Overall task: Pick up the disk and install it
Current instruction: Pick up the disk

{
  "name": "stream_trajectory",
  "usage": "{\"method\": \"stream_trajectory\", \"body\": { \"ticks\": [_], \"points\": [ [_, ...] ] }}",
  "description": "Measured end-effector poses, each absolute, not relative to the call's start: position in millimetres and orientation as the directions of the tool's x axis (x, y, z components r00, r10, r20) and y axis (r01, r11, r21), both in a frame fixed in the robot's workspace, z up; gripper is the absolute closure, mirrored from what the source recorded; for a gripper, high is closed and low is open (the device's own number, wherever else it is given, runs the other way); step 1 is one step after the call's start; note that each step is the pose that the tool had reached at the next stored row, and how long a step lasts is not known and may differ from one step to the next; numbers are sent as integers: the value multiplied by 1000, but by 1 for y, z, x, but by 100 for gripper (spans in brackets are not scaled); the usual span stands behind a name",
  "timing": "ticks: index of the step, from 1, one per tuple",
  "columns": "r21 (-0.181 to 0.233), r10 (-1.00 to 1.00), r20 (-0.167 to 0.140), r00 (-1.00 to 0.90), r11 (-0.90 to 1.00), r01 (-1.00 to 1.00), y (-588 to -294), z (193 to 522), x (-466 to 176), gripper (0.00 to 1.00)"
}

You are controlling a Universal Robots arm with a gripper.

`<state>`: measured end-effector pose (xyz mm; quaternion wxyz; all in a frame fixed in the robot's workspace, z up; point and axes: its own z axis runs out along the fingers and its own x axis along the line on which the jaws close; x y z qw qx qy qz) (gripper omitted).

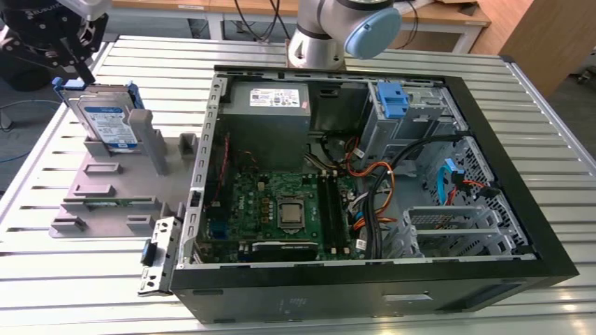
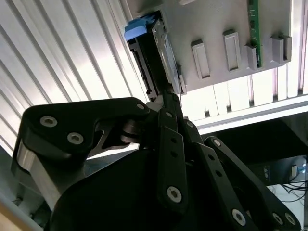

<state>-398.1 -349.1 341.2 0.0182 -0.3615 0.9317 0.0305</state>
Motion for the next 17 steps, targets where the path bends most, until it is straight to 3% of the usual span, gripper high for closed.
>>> {"method": "stream_trajectory", "body": {
  "ticks": [17],
  "points": [
    [44, -771, -56, -635, 633, -773, -349, 341, -398, 89]
  ]
}}
